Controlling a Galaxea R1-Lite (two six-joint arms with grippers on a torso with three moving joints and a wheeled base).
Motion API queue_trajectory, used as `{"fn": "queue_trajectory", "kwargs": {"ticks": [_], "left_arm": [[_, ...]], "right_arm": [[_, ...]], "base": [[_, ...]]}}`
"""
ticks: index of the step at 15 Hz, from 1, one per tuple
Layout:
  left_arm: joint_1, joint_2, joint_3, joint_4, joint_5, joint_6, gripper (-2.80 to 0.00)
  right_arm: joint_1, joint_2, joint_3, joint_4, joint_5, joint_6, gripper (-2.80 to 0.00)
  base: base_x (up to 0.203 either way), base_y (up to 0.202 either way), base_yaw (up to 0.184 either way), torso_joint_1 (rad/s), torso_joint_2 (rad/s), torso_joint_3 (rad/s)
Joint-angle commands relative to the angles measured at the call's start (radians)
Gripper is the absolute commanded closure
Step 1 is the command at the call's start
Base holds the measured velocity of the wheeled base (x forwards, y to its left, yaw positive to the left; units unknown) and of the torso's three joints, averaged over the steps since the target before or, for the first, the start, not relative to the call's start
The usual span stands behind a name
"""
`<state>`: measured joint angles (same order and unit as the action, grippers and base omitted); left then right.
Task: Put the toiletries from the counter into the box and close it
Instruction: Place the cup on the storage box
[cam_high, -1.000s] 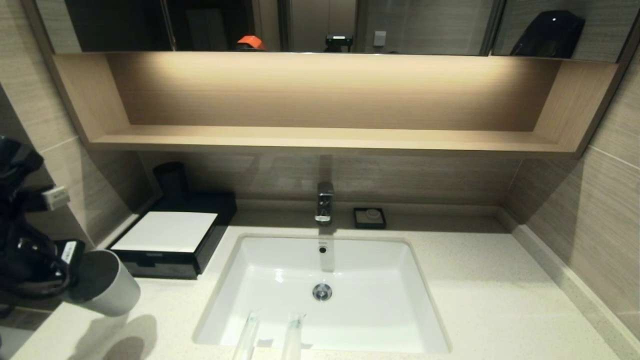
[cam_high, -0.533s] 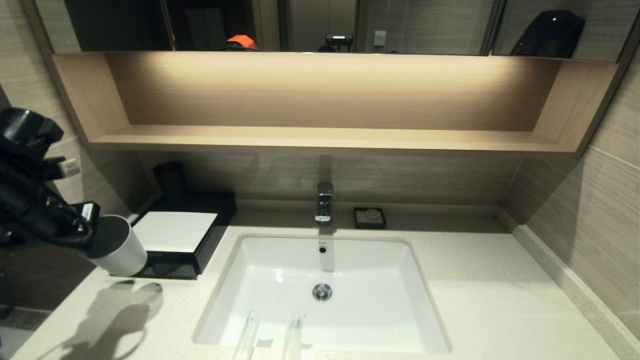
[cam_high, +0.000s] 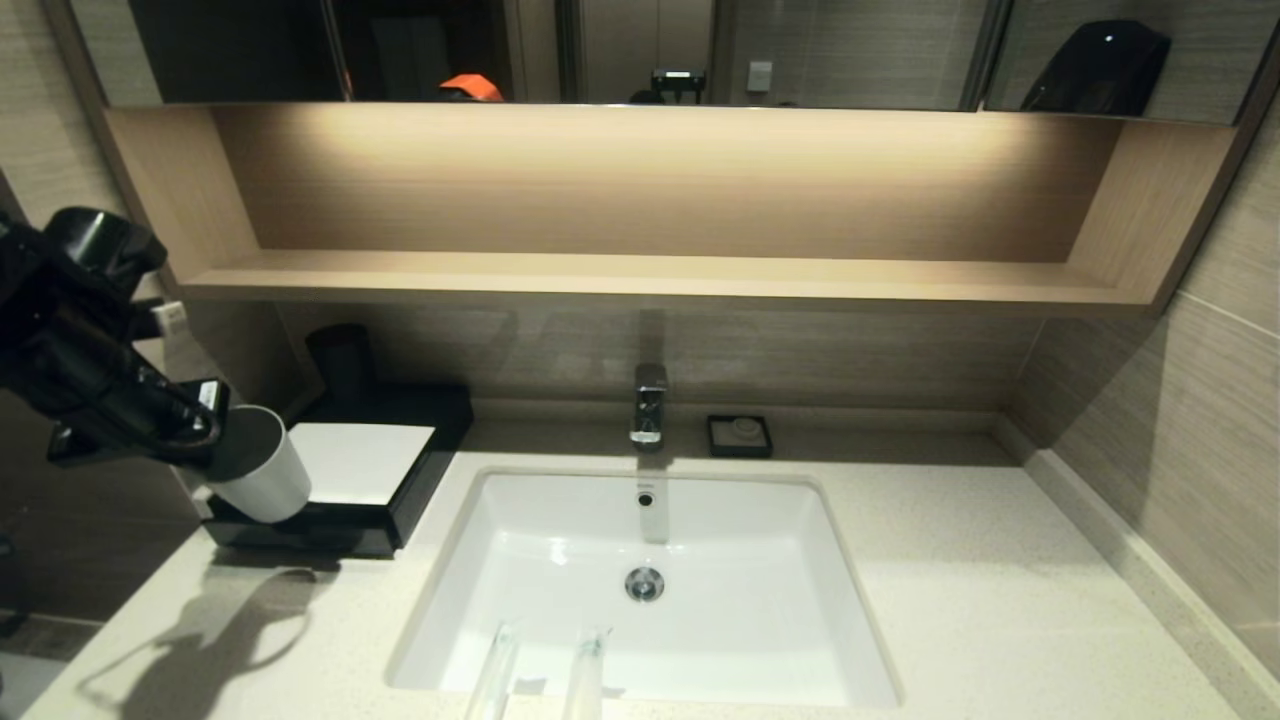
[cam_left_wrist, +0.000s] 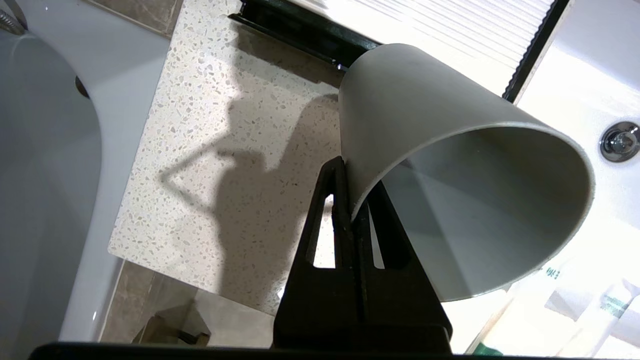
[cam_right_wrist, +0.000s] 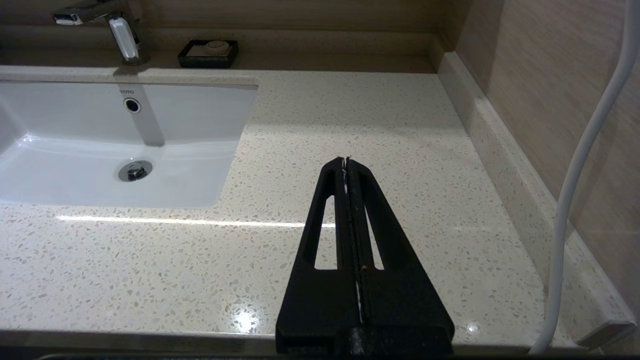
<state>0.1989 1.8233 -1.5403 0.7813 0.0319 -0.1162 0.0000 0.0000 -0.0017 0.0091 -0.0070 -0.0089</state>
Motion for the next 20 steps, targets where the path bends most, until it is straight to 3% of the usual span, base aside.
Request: {"fn": "queue_trajectory", "kwargs": {"ticks": [1, 8, 12, 16, 20], "left_arm": [[0.000, 0.051, -0.037, 0.004, 0.000, -0.006, 0.00], [0.000, 0.141, -0.198, 0.044, -0.001, -0.040, 0.00], [-0.001, 0.243, -0.405, 0.176, -0.001, -0.131, 0.00], [-0.013, 0.298, -0.418, 0.196, -0.006, -0.194, 0.00], [-0.016, 0.312, -0.419, 0.180, -0.057, -0.232, 0.00]], "right_arm": [[0.000, -0.001, 0.000, 0.000, -0.001, 0.000, 0.00], [0.000, -0.001, 0.000, 0.000, 0.000, 0.000, 0.00], [0.000, -0.001, 0.000, 0.000, -0.001, 0.000, 0.00], [0.000, 0.000, 0.000, 0.000, -0.001, 0.000, 0.00], [0.000, 0.000, 0.000, 0.000, -0.001, 0.000, 0.00]], "base": [[0.000, 0.000, 0.000, 0.000, 0.00, 0.000], [0.000, 0.000, 0.000, 0.000, 0.00, 0.000], [0.000, 0.000, 0.000, 0.000, 0.00, 0.000], [0.000, 0.000, 0.000, 0.000, 0.00, 0.000], [0.000, 0.000, 0.000, 0.000, 0.00, 0.000]]}}
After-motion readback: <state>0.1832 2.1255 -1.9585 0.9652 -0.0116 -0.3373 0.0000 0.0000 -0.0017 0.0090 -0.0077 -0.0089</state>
